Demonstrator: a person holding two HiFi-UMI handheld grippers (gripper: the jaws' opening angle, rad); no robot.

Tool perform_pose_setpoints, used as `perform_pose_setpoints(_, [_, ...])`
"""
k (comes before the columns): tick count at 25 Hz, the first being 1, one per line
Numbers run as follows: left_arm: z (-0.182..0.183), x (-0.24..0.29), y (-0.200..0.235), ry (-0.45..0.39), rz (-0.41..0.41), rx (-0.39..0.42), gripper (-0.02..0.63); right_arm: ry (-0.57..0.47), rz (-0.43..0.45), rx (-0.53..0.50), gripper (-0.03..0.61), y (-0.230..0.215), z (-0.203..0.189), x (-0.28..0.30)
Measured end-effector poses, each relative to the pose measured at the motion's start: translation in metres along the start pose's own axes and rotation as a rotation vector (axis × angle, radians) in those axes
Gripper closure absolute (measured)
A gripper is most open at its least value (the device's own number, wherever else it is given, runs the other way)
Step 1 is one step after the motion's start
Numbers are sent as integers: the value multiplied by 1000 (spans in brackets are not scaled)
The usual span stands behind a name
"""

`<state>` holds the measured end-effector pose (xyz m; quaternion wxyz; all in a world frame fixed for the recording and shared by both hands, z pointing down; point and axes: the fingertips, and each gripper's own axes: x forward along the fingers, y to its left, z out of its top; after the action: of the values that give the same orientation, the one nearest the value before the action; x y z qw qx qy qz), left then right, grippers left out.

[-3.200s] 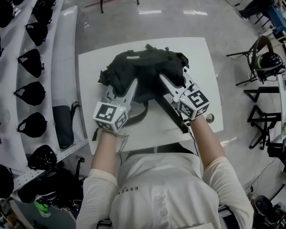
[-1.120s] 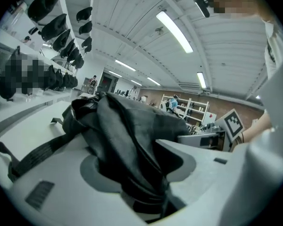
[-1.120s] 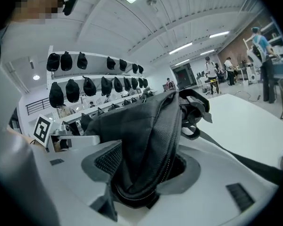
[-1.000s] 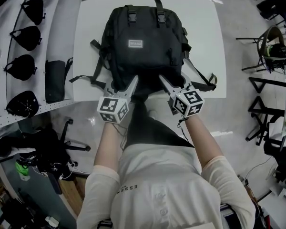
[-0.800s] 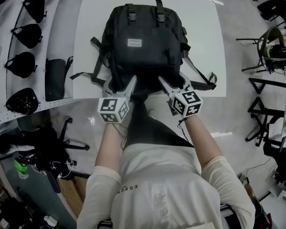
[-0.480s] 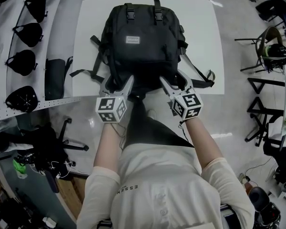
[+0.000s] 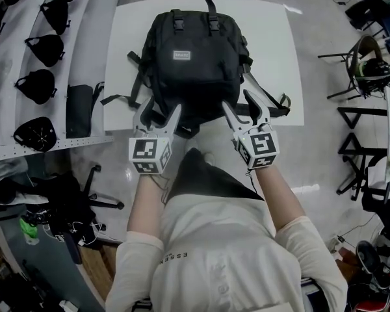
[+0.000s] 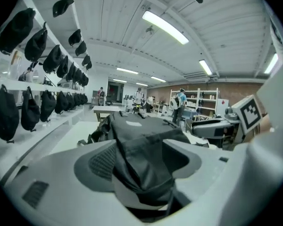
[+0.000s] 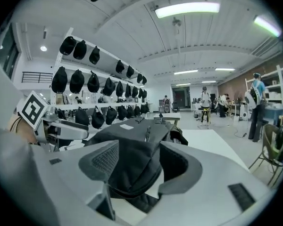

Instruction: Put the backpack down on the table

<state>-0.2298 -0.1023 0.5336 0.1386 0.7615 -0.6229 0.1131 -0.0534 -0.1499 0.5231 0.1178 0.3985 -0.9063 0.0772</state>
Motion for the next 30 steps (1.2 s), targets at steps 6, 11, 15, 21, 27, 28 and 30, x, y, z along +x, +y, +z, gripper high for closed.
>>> perform_pose_setpoints(6, [42, -17, -14, -62, -44, 38, 518, -42, -41, 22, 542, 0, 38, -8])
perform_pose_setpoints(11, [71, -22, -13, -98, -68, 104, 611, -89, -44, 21, 563, 2, 69, -9])
perform_pose_setpoints(15, [90, -21, -9, -94, -118, 119, 611, -136, 4, -33, 565, 19, 96, -10])
perform_pose_setpoints(21, [131, -31, -12, -134, -167, 181, 611, -190, 39, -91, 565, 31, 133, -16])
perform_pose_setpoints(27, [166, -45, -13, -226, -167, 258, 610, -243, 28, -118, 565, 30, 164, -26])
perform_pose_setpoints(28, [170, -47, -13, -234, -170, 253, 609, -255, 22, -121, 565, 29, 168, -28])
perform_pose_setpoints(30, [176, -49, -13, -246, -180, 253, 609, -275, 13, -124, 565, 27, 176, -30])
